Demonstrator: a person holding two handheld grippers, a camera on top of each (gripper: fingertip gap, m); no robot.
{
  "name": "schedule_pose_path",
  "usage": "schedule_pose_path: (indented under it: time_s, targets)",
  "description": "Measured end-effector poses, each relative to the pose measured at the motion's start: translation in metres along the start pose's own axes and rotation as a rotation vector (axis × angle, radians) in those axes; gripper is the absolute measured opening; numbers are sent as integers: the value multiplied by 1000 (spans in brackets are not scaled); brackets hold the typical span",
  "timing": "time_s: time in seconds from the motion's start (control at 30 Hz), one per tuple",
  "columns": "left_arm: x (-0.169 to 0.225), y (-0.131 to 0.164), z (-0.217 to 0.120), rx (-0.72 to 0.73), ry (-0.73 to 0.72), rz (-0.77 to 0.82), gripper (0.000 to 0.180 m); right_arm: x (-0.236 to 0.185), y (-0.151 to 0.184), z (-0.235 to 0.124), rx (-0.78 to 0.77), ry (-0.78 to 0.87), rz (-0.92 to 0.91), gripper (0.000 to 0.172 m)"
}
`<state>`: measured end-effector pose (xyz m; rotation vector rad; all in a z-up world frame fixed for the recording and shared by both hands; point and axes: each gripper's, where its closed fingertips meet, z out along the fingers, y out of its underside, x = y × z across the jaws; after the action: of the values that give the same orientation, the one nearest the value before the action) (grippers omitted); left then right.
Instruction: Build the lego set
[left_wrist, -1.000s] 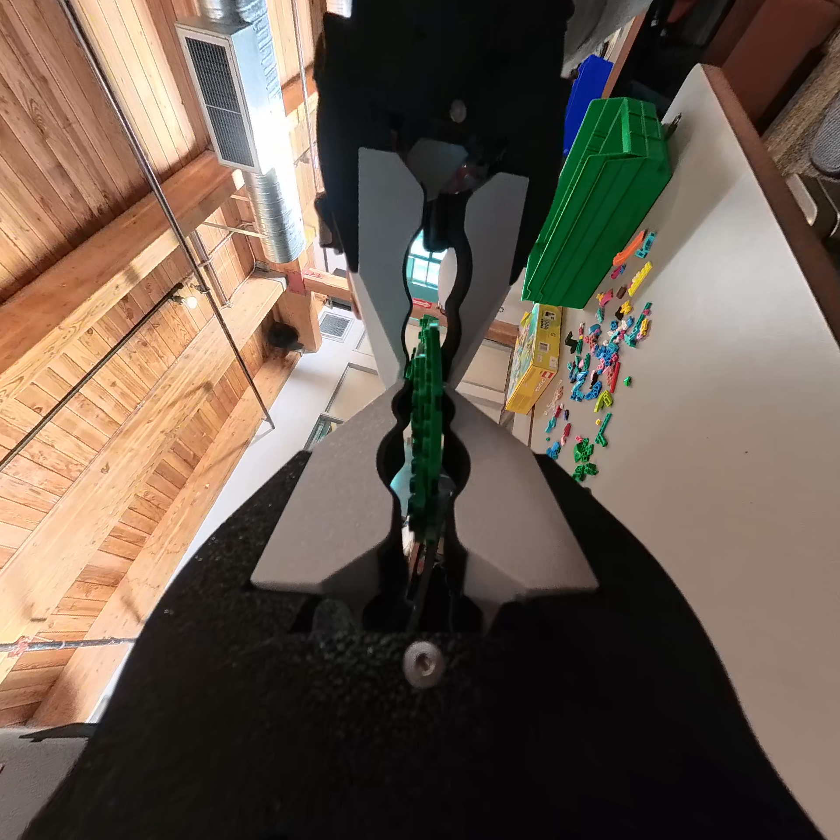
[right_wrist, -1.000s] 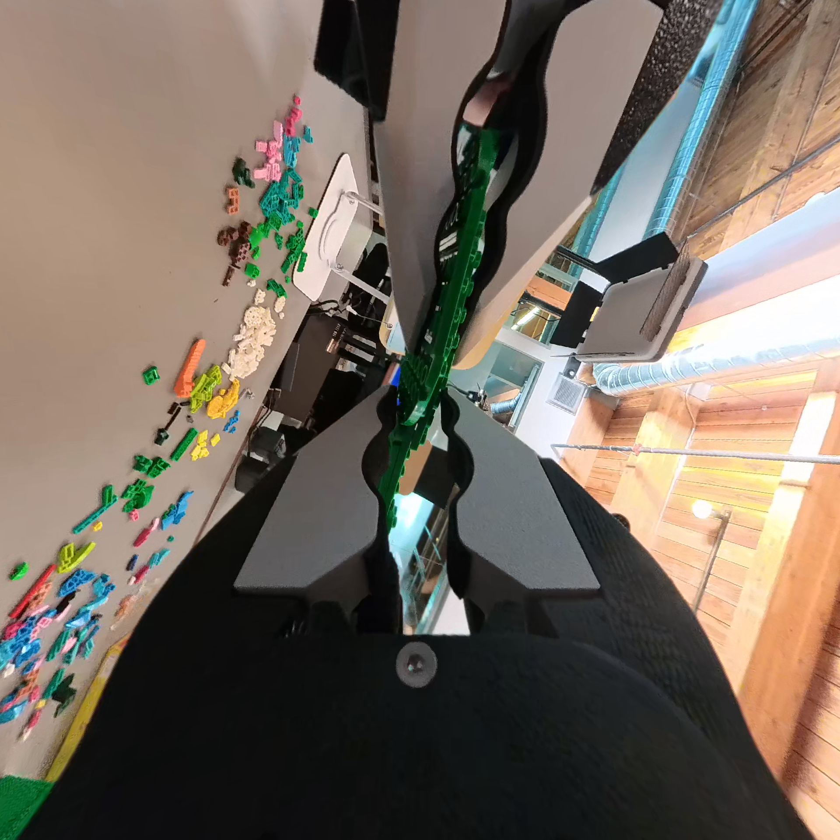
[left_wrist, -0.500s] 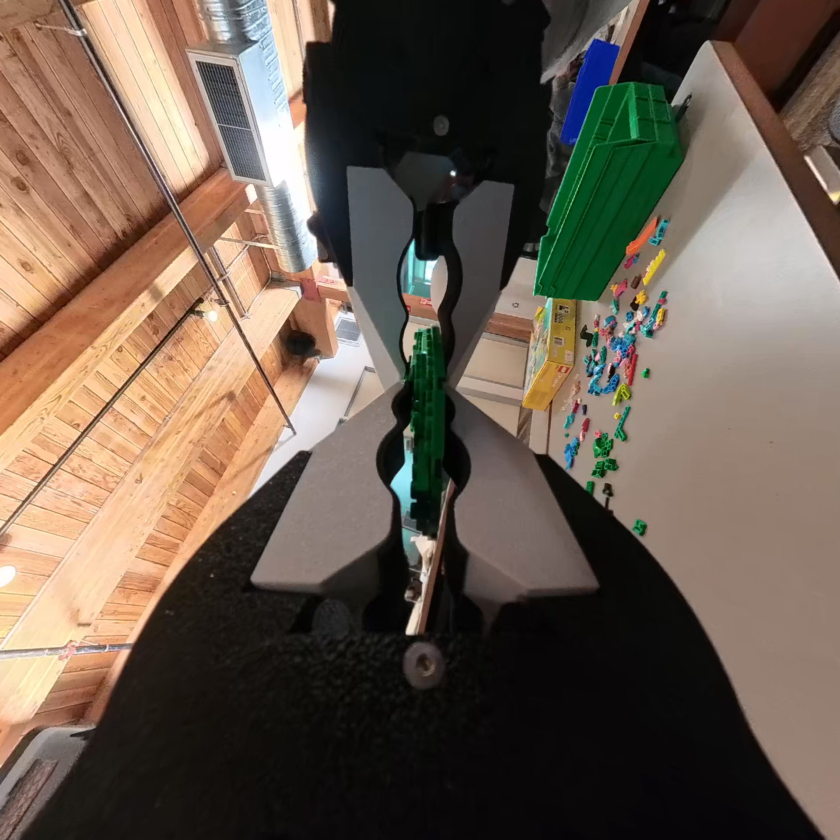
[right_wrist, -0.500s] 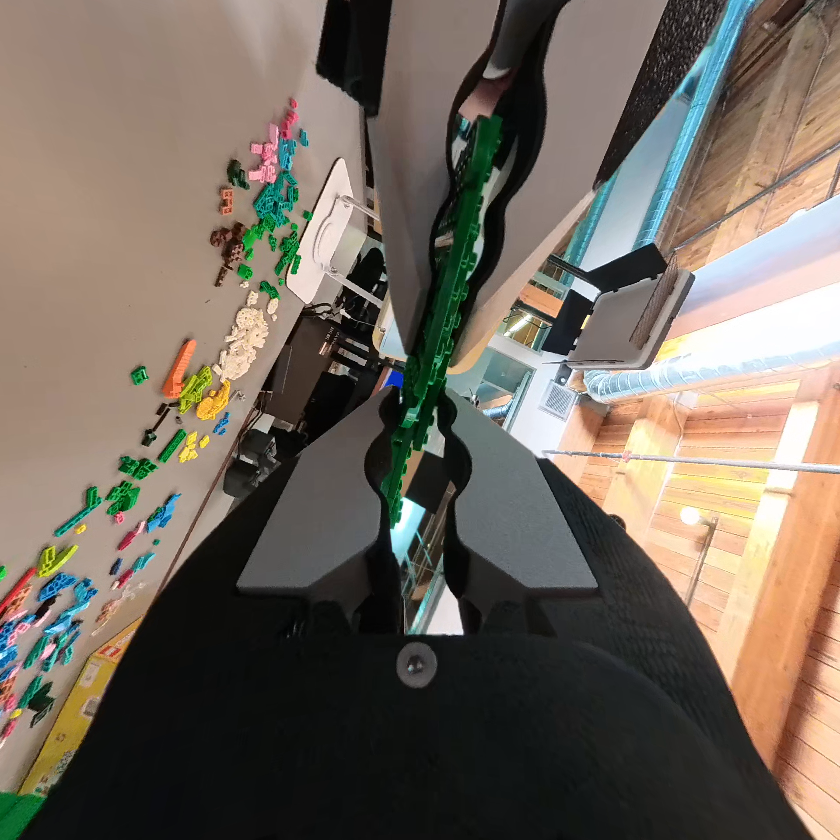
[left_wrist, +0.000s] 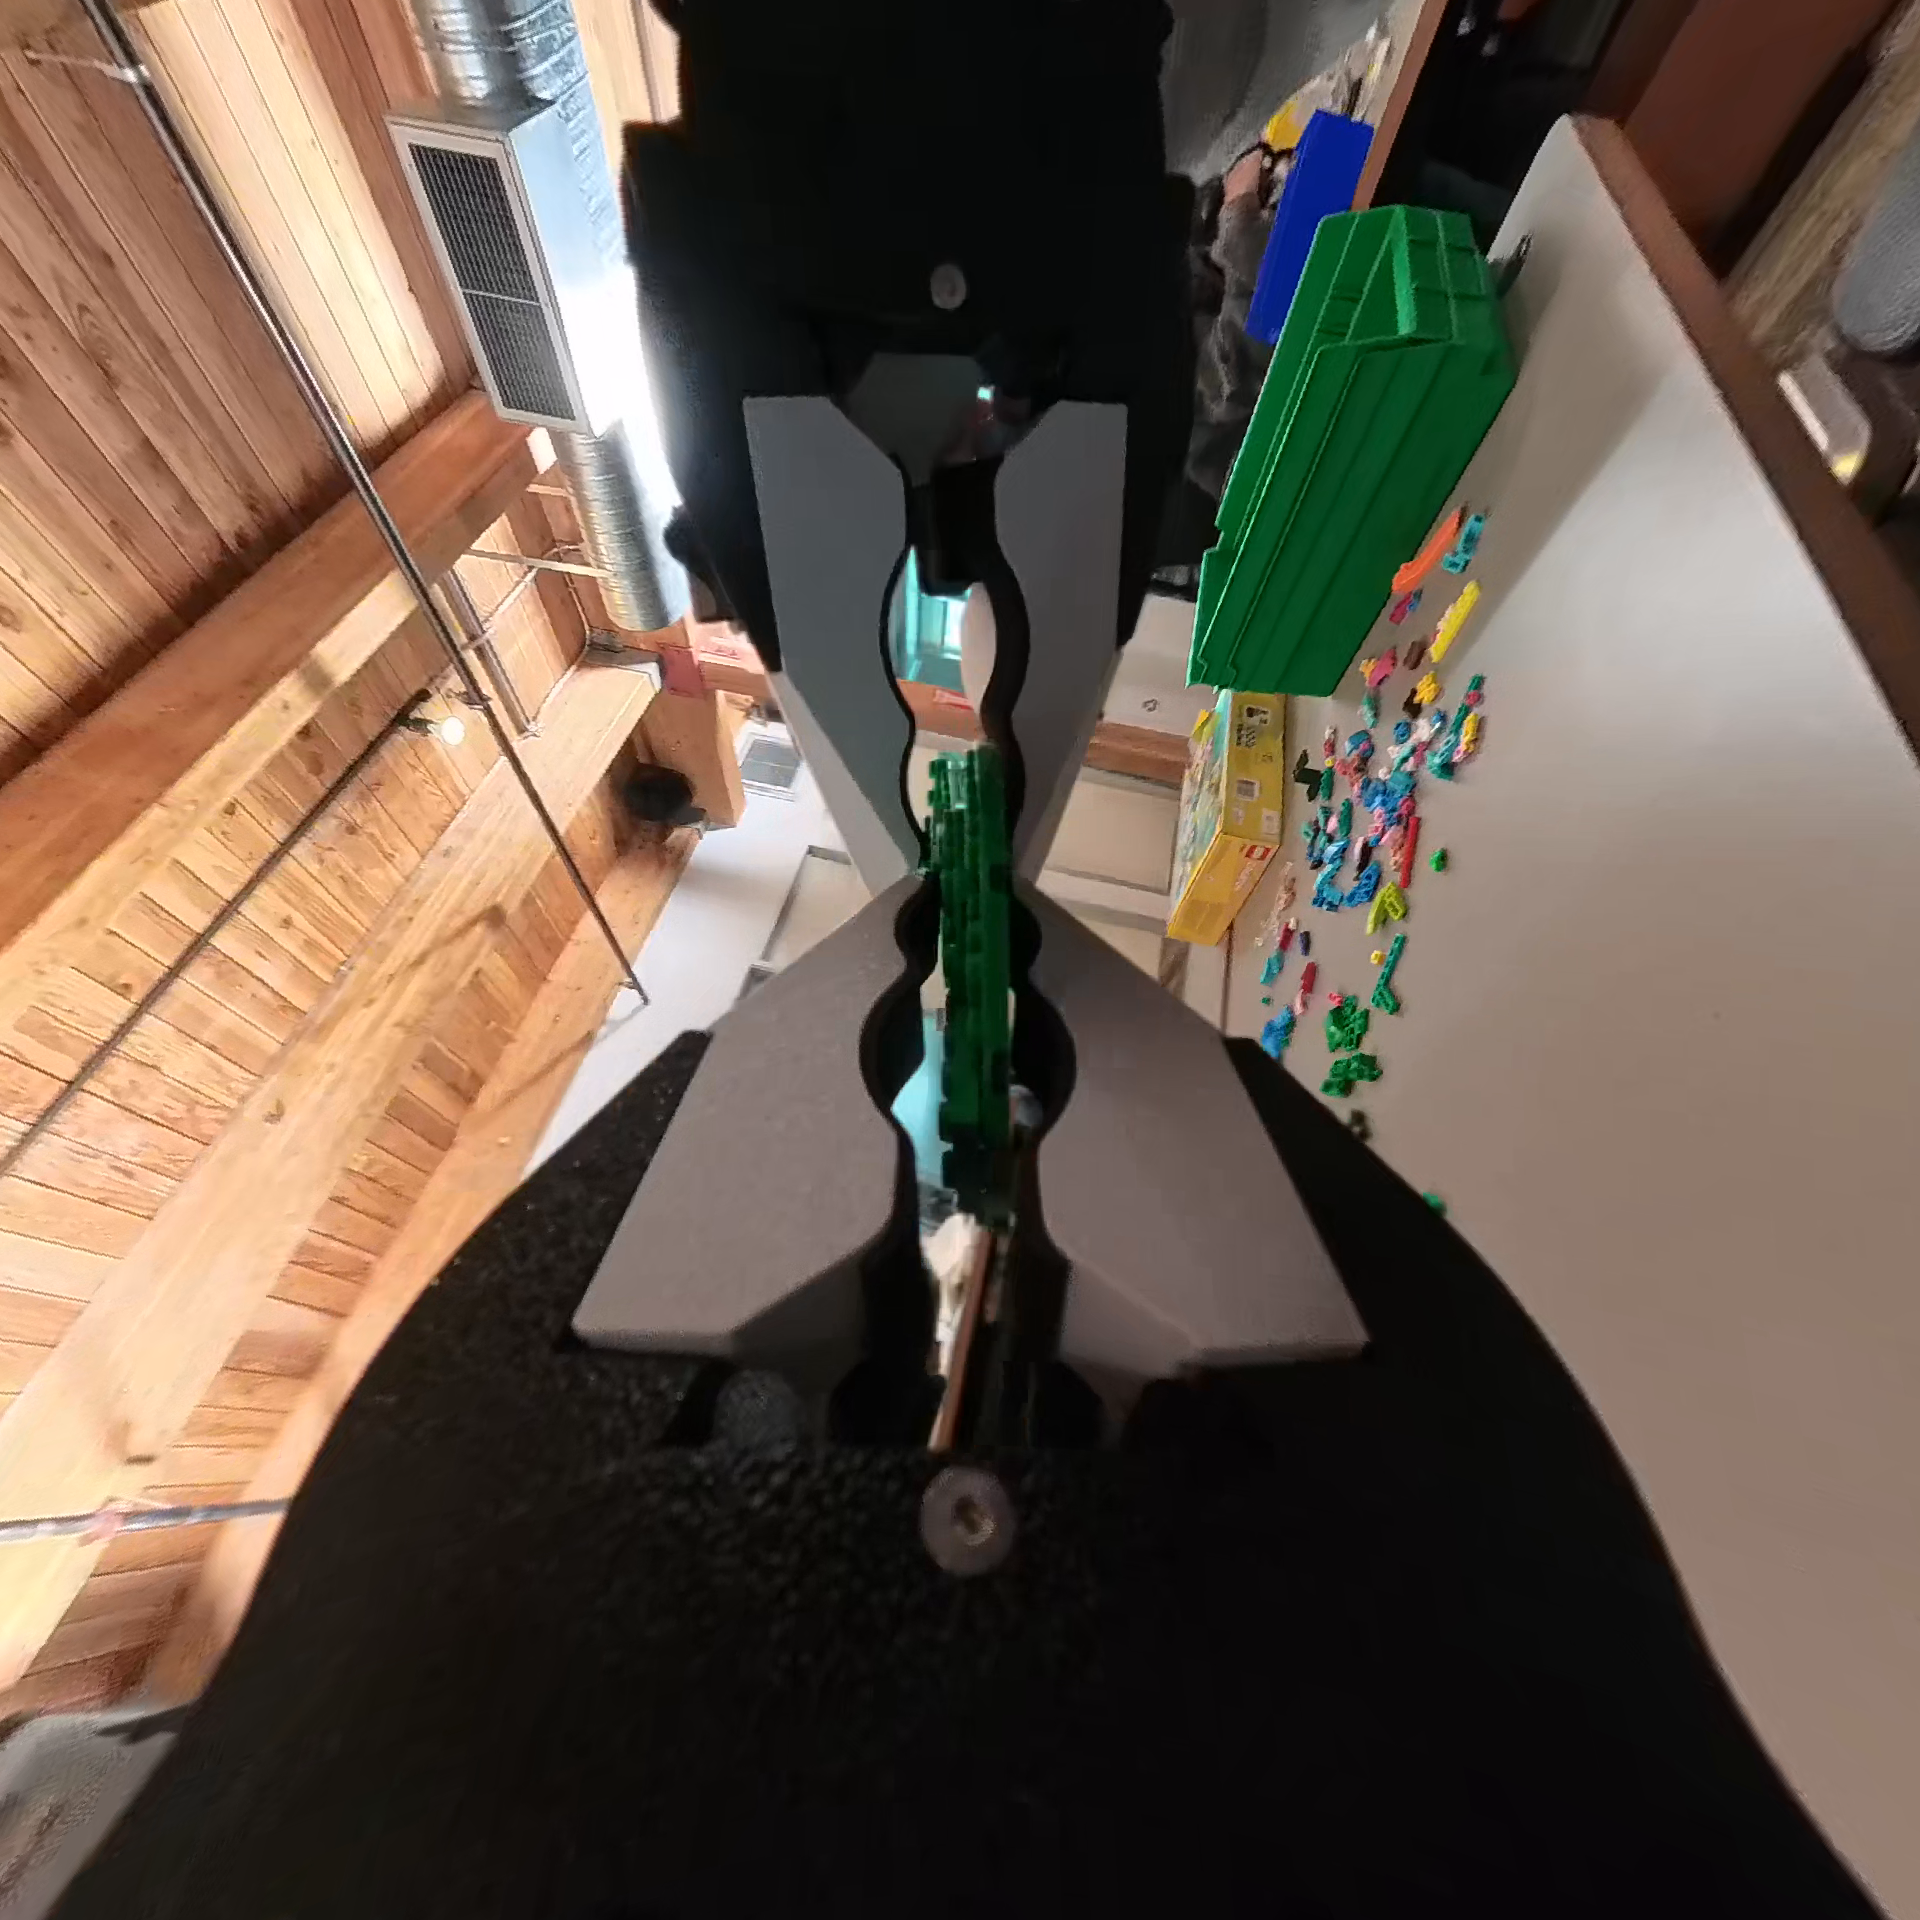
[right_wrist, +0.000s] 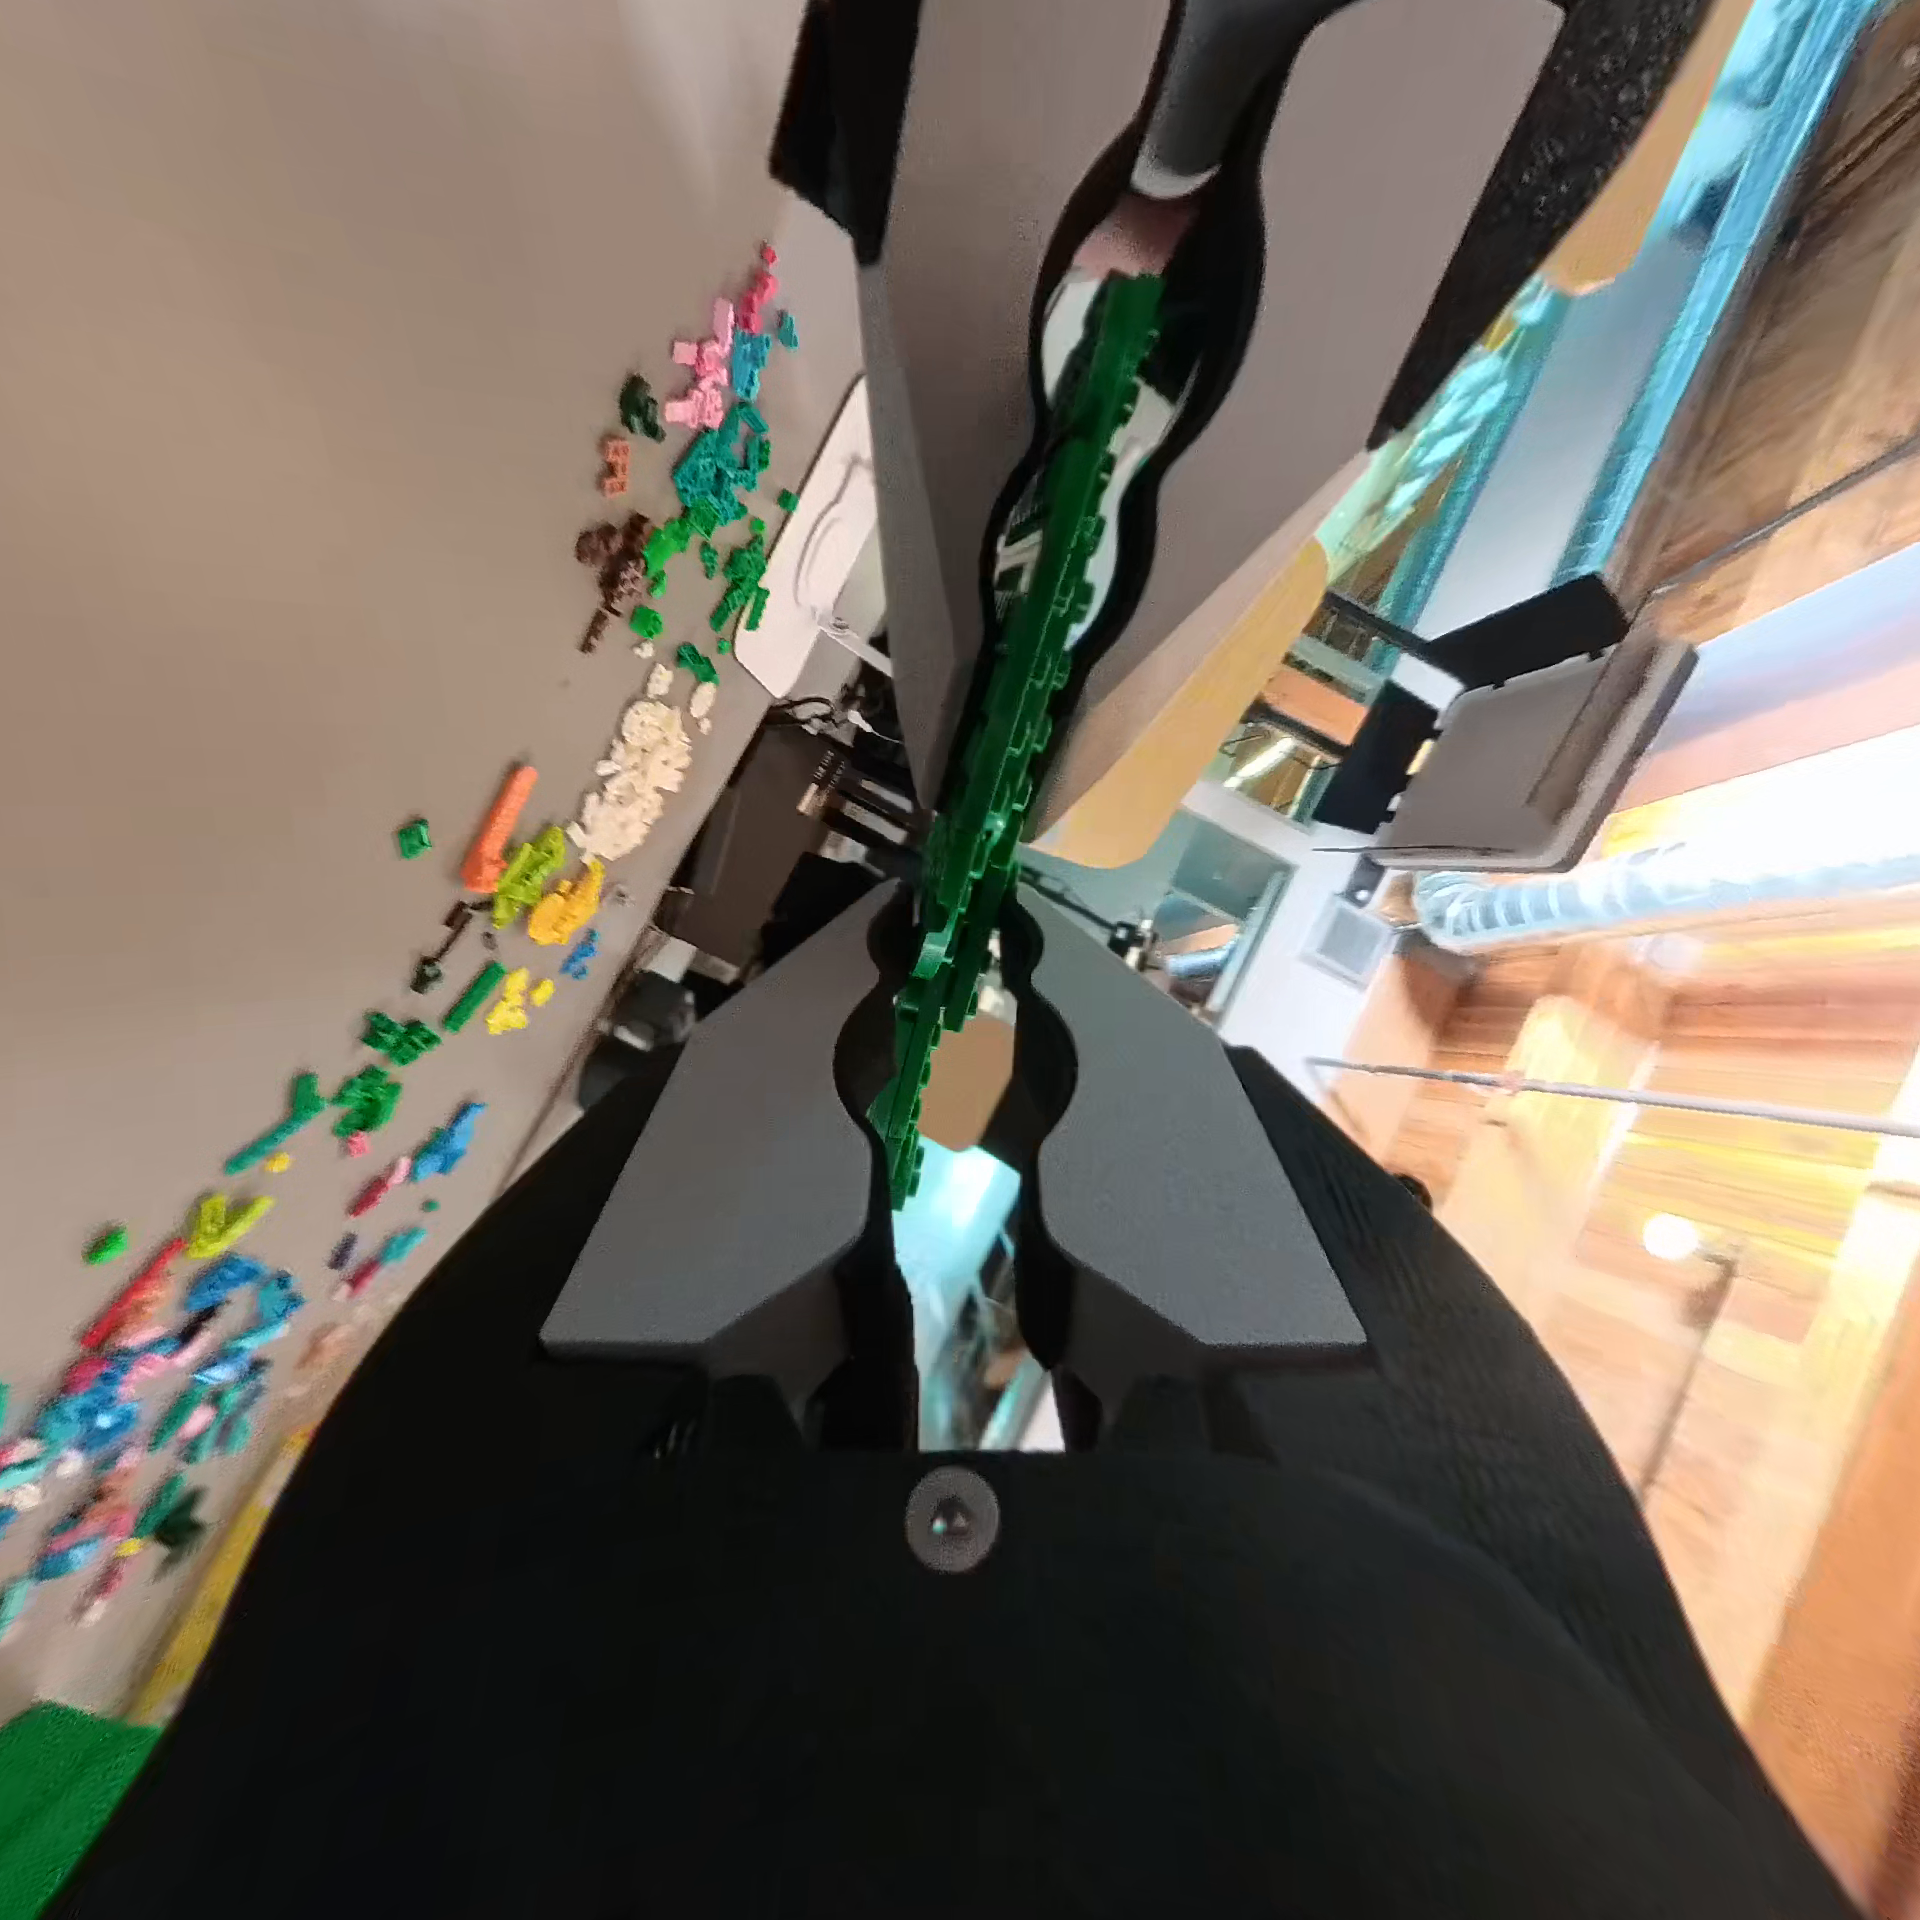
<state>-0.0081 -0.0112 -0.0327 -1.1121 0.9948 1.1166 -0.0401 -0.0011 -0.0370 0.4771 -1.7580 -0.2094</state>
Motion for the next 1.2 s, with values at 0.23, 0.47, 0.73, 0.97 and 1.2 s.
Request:
schedule_pose_path:
  time_s: [0.23, 0.47, 0.73, 0.97, 1.2]
  targets:
    - [-5, -1, -2, 71, 27, -202, 7, 3, -2, 0, 50, -23, 162, 16]
    - [-11, -2, -8, 173, 62, -379, 7, 5, -6, -5, 126, -56, 256, 20]
    - [-10, -7, -11, 215, 85, -395, 7, 5, -11, -8, 194, -90, 297, 16]
    - [-12, -14, -18, 254, 74, -335, 7, 11, -18, -15, 268, -39, 257, 13]
    - [-14, -18, -20, 248, 60, -287, 7, 18, -19, -18, 257, 74, 115, 13]
